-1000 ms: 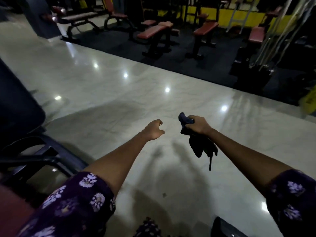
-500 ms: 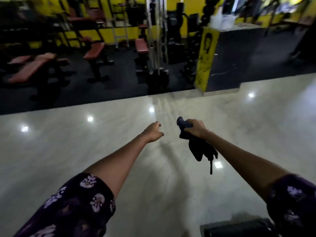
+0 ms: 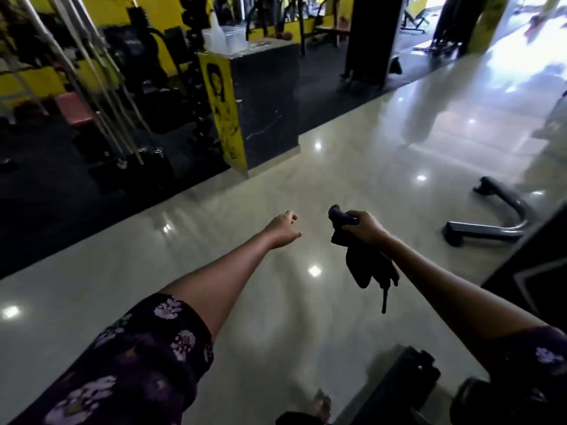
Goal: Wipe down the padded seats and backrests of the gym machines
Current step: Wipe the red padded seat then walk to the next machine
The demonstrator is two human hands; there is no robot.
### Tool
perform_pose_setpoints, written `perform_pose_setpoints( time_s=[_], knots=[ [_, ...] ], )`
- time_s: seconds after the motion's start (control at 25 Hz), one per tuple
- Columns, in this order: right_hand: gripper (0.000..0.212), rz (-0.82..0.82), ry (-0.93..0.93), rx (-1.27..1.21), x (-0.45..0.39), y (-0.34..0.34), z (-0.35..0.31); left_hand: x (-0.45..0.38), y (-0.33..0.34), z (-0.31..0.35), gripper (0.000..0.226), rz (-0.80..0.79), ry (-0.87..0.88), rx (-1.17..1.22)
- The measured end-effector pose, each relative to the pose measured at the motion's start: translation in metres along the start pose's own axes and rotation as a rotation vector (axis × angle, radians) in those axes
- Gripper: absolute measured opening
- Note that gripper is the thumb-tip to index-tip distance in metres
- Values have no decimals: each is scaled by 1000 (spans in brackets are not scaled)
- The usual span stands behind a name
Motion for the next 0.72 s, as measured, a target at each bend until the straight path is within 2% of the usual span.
perform_pose_setpoints(
  time_s=[0.36, 0.72],
  knots=[
    [30, 206, 222, -70, -136, -149, 101, -218, 48, 133, 51, -153, 199, -64],
    [30, 341, 284, -92, -294, -279, 175, -436, 91, 238, 50, -220, 326, -46]
  ],
)
Point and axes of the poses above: each hand's wrist, its own x-axis away from the middle knuckle, its own y-axis out of the palm, z = x × y, the point moved 9 cm from there along -x, towards the middle knuckle, and after that the axes turned 7 degrees about y, right-handed, at the moved point
